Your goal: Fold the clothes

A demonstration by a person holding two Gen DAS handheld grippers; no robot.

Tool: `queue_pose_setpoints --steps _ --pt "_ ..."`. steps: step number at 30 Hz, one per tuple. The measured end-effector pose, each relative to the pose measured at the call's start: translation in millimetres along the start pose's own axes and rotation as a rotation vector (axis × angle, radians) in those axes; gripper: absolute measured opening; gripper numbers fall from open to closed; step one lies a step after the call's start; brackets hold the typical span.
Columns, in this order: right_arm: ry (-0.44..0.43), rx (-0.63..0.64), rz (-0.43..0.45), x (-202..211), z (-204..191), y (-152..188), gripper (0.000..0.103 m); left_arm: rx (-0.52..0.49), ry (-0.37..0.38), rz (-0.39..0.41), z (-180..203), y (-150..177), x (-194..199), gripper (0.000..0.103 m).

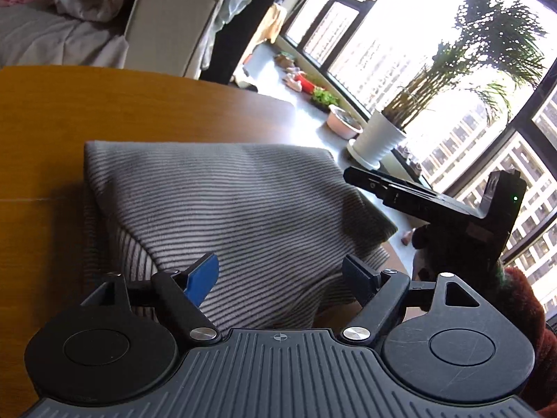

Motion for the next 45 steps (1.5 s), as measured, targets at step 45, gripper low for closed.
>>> queue_pose_setpoints --steps 45 --pt "-0.052 0.050 -0.043 31 -29 28 0.103 -0.029 -0.058 0.082 -17 -18 -16 0.095"
Point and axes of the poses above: each gripper's, at about its wrist camera, not at the fingertips, and x roughly against the way its jaws point, z to its right, y to its underside, the point moved 7 cm from there along -x, roughly the way its jaws point, and after that the axes turned 14 degrees about x, right-handed, at the moved point
